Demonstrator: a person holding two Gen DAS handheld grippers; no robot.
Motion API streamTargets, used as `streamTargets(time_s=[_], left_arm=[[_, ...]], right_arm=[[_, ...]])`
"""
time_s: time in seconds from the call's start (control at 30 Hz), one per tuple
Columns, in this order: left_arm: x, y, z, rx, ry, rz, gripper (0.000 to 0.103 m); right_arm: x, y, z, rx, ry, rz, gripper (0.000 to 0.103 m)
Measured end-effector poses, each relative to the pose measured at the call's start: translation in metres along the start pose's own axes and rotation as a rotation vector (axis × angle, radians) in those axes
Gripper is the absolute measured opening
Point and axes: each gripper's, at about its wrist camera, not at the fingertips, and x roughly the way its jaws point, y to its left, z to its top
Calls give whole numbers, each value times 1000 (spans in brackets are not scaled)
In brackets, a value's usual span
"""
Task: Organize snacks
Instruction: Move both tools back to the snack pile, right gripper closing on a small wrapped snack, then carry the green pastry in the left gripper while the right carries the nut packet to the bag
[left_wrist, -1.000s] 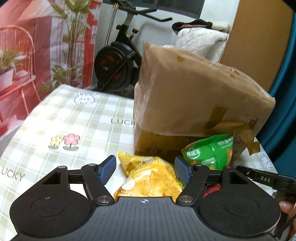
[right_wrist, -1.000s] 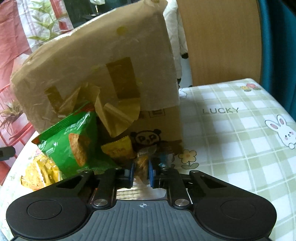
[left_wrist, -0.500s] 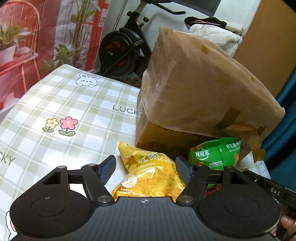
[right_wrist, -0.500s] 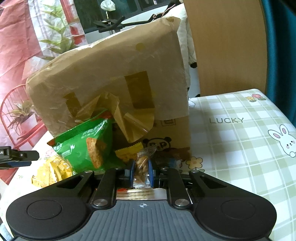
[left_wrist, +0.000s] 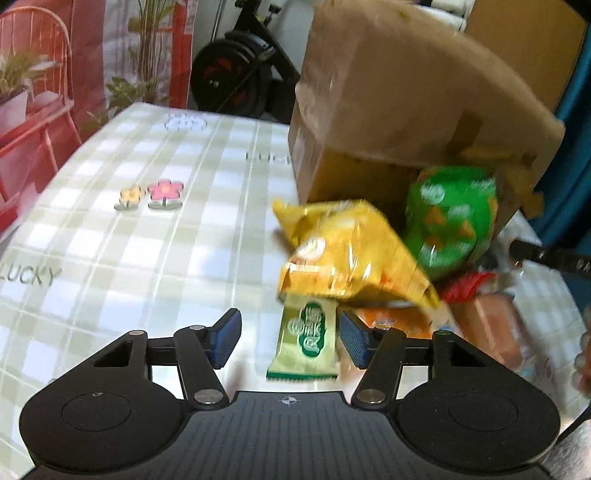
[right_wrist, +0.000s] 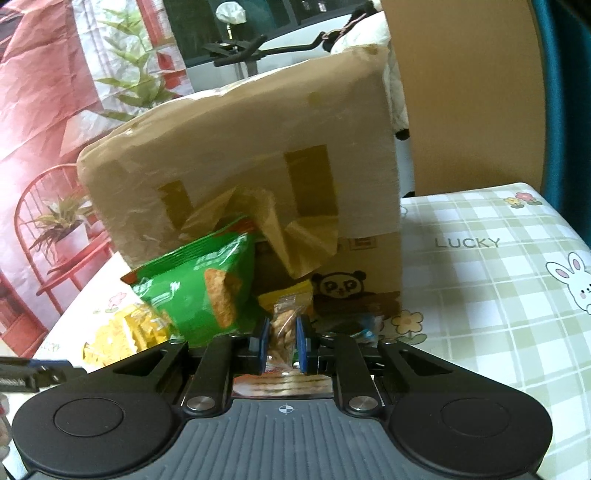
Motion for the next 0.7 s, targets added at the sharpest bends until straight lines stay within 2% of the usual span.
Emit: streamTargets(time_s=[0.17, 0.3, 0.33, 0.4, 0.43, 0.53, 0.7], left_arm=[[24, -6, -4, 40, 46, 14, 59], [36, -11, -5, 72, 39, 52, 59], [37, -12, -5, 78, 33, 62, 55], [37, -15, -4, 102, 26, 87, 40], [36, -15, -4, 106, 33, 102, 40], [25, -10, -5, 59, 10, 88, 40], [-4, 8, -4, -56, -36, 141, 40]], right_arm=[[-4, 7, -1, -17, 0, 7, 14], [-8, 4, -3, -19, 2, 2, 14], [-9, 4, -4, -17, 4, 0, 14], [-9, 2, -6, -13, 6, -2, 14], [-10, 1, -6, -11, 5, -2, 14], [-13, -1, -6, -8, -4, 0, 14], [-16, -2, -3, 0, -22, 4, 14]])
